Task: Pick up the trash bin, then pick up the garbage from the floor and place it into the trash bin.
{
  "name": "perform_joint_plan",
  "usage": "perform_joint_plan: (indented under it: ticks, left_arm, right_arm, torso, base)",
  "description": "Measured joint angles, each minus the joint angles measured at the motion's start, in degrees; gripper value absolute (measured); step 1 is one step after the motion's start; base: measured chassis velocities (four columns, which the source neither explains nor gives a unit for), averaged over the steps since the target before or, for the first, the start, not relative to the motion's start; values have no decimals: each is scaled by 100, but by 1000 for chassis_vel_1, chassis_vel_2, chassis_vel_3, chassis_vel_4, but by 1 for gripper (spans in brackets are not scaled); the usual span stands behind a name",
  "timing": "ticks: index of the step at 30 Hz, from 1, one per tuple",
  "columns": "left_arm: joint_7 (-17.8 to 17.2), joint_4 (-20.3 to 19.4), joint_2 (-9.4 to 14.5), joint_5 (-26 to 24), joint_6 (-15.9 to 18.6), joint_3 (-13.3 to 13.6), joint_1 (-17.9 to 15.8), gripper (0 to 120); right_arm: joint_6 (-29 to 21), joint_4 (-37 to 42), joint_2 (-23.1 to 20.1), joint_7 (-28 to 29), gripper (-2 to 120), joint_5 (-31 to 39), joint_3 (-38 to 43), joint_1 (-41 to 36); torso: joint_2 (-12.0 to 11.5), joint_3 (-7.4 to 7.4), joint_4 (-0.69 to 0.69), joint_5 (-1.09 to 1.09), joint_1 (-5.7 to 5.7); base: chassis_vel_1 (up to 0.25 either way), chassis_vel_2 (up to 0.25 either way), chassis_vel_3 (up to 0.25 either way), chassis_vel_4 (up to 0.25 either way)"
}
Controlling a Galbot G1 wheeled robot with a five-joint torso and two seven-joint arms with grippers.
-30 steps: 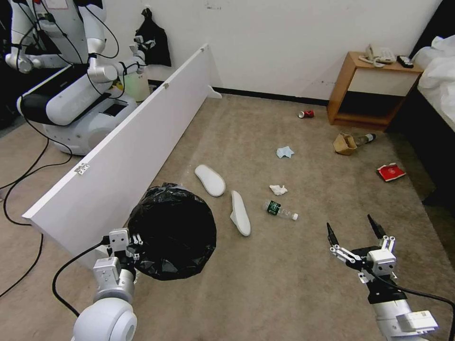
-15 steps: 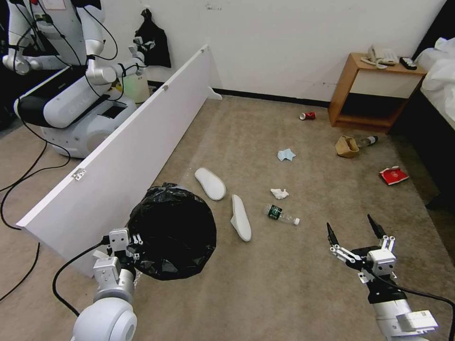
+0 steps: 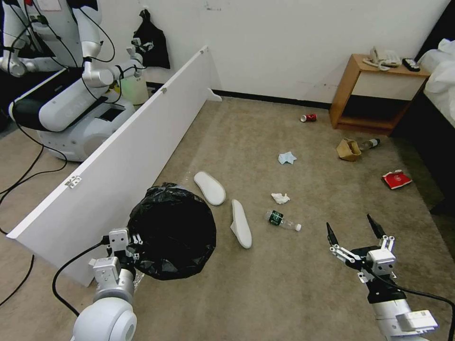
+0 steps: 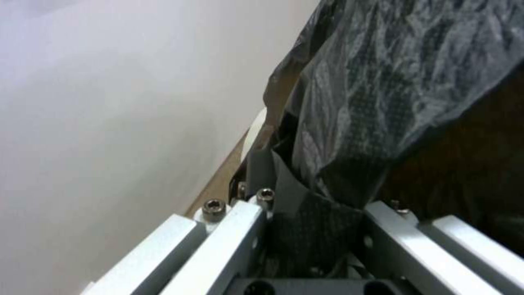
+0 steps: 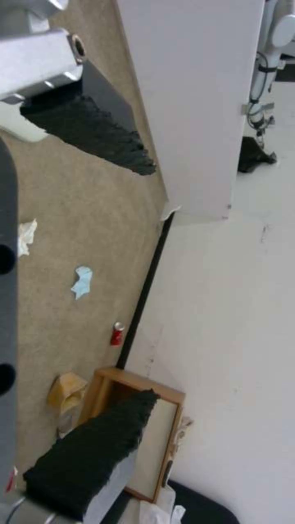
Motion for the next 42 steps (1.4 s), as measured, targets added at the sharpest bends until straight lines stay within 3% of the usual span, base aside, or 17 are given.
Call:
perform_joint_plan:
  ticks: [42]
  left_arm:
    - [8, 27, 6, -17, -8, -7, -8, 1]
  right_arm:
    - [5, -62, 0, -8, 100, 9, -35, 30]
  torso:
    - [0, 0, 0, 0, 0]
  base:
    - [-60, 54, 61, -60]
